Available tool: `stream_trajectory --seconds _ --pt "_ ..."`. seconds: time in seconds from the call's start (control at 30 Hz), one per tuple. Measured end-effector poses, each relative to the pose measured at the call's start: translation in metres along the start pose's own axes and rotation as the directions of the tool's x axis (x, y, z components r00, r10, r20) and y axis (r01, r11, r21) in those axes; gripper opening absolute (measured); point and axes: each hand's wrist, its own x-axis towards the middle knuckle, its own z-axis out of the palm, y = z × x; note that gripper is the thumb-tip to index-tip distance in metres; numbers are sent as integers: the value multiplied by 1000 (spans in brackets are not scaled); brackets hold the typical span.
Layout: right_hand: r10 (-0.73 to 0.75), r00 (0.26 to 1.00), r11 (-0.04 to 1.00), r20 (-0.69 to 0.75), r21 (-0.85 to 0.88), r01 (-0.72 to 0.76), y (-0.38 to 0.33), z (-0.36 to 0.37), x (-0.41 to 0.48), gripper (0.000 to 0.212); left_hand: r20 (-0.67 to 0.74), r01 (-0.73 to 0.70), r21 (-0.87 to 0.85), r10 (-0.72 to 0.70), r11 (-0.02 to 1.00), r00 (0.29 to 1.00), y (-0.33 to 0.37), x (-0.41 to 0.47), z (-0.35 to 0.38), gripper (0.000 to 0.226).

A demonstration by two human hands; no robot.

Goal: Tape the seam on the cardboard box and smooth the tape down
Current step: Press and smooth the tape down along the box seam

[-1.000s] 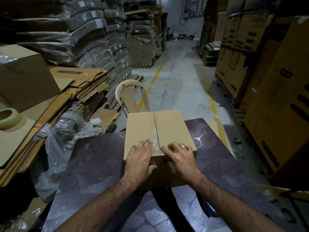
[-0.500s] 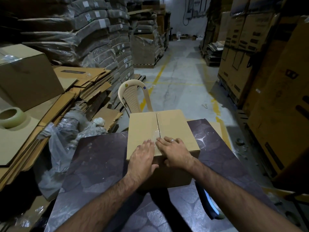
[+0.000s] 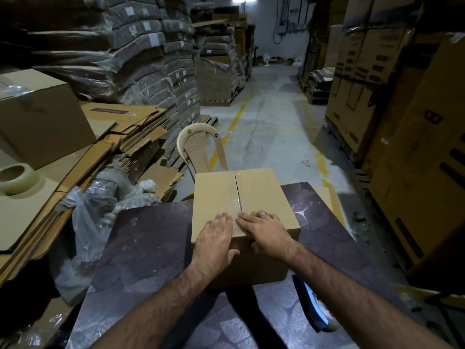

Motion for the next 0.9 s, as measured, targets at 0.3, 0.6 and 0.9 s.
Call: stream_trajectory --seconds 0.3,0.6,0.9 --pt "3 987 990 -163 136 19 16 2 -15 36 -36 -62 -73 60 995 998 -5 -5 -6 71" --pt "60 904 985 -424 171 14 38 17 -38 37 -323 -192 -225 113 955 940 5 -15 -5 37" --pt "416 775 881 -475 423 -213 87 30 -95 18 -543 -512 -343 279 787 792 67 -18 18 29"
